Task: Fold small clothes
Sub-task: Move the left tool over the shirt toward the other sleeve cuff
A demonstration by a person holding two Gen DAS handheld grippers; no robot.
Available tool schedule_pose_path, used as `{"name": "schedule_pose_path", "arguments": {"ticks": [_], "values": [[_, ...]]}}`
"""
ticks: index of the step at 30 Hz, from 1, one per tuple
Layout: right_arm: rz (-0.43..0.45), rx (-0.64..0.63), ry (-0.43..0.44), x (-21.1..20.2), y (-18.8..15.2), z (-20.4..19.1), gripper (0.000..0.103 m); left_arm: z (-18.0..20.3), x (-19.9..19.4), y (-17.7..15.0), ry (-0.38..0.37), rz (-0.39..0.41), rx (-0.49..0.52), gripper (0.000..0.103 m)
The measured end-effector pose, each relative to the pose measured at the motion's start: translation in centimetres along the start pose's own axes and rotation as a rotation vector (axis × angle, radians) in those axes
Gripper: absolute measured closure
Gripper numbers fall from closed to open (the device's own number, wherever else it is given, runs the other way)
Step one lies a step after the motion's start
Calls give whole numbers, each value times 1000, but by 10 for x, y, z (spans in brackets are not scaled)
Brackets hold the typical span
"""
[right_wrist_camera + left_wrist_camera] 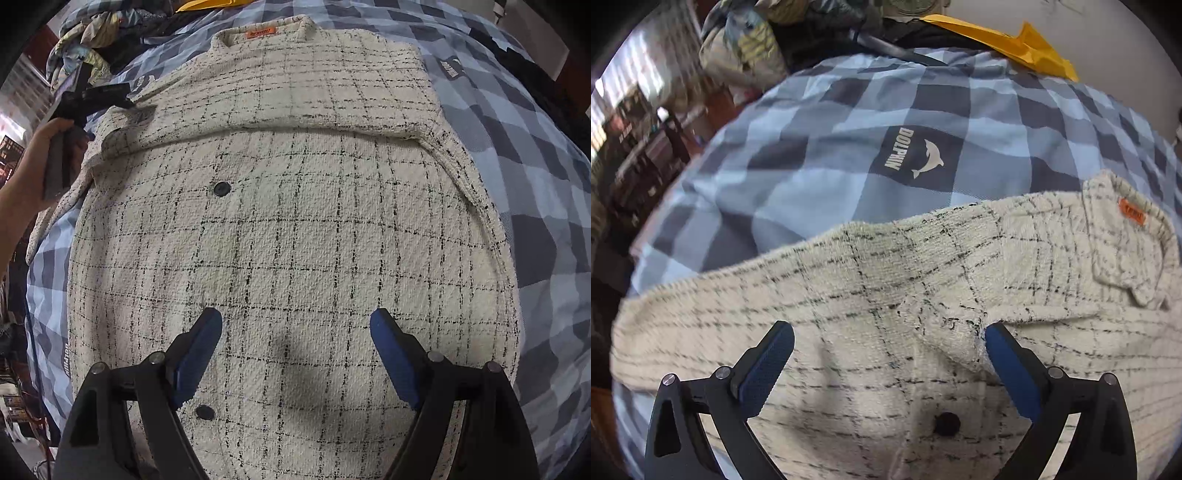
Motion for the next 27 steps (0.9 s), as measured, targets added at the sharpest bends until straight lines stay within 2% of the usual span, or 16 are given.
{"name": "schedule_pose_path", "arguments": {"ticks": [2, 4, 6, 8, 11, 13, 17, 22, 24, 26, 27], "values": [[-7, 0, 1, 2, 0, 0, 23, 0, 1, -1, 21, -4, 12, 0], [-12, 4, 4, 2, 0, 0, 23, -2, -2, -1, 10, -8, -22, 0], [-9, 9, 6, 1, 1, 2, 23, -12, -4, -1, -42, 4, -110, 0], [-6, 13, 10, 0, 1, 3, 23, -32, -6, -5, -39, 13, -237, 0], [-9, 19, 12, 0, 3, 5, 23, -59, -6, -12, -181, 41, -418, 0], [-13, 20, 14, 0, 4, 5, 23, -73, -8, -16, -179, 39, -467, 0], [-16, 15, 13, 1, 4, 4, 23, -71, -15, -16, -165, 48, -393, 0], [-22, 5, 1, 4, 2, 0, 23, -31, -17, 0, -112, 64, -162, 0], [-24, 2, -2, 5, 1, 0, 23, -23, -8, -3, -45, 11, -105, 0], [-25, -2, -6, 6, 1, 0, 23, -21, 10, -12, 17, -91, -87, 0], [-24, -3, -7, 6, 1, 1, 23, -20, 20, -18, 23, -135, -85, 0]]}}
Point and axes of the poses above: each gripper's, at about its wrist camera, not at the fingertips, and x roughly the way its jaws point, z to its right, y to its top, the point moved 6 cm from there along x, roughly the way its jaws point, and after that the axes turned 13 degrees about x, right-handed, at the moved point
